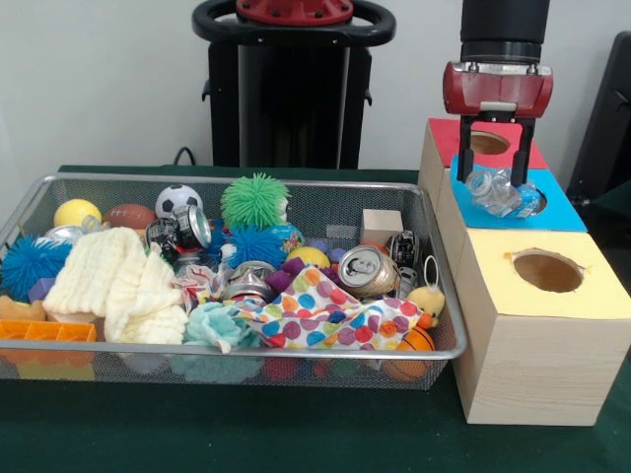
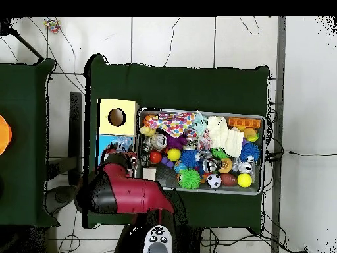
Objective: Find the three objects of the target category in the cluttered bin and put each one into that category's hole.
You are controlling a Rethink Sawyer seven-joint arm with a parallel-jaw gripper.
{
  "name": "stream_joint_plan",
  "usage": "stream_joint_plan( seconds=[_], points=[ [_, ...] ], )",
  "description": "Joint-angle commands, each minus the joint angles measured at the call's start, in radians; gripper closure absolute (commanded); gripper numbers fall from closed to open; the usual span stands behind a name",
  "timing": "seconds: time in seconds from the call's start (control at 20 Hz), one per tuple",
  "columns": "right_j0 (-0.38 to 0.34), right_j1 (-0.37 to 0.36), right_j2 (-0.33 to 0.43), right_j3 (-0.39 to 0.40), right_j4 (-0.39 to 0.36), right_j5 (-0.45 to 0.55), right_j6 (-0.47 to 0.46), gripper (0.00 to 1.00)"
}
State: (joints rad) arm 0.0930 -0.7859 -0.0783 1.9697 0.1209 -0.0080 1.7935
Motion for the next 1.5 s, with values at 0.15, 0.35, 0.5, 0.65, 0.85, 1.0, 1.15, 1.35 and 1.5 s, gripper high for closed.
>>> stream_joint_plan(
  seconds=[0.15,0.35,0.5,0.65,0.85,1.0,1.15,1.35,1.5],
  points=[
    [-0.012,0.035,0.014,0.014,0.044,0.035,0.204,0.00],
    [-0.009,0.034,0.012,0.013,0.046,0.037,0.204,0.00],
    [-0.006,0.034,0.010,0.013,0.042,0.030,0.202,0.00],
    [-0.002,0.033,0.004,0.012,0.036,0.024,0.197,0.00],
    [0.008,0.033,-0.012,0.003,0.034,0.037,0.187,0.00],
    [0.008,0.035,-0.011,0.001,0.033,0.034,0.186,0.00],
    [0.003,0.032,-0.003,0.006,0.032,0.032,0.188,0.00],
    [-0.011,0.027,0.013,0.010,0.023,0.025,0.184,0.00],
    [-0.021,0.025,0.022,0.012,0.020,0.023,0.183,0.00]
  ],
)
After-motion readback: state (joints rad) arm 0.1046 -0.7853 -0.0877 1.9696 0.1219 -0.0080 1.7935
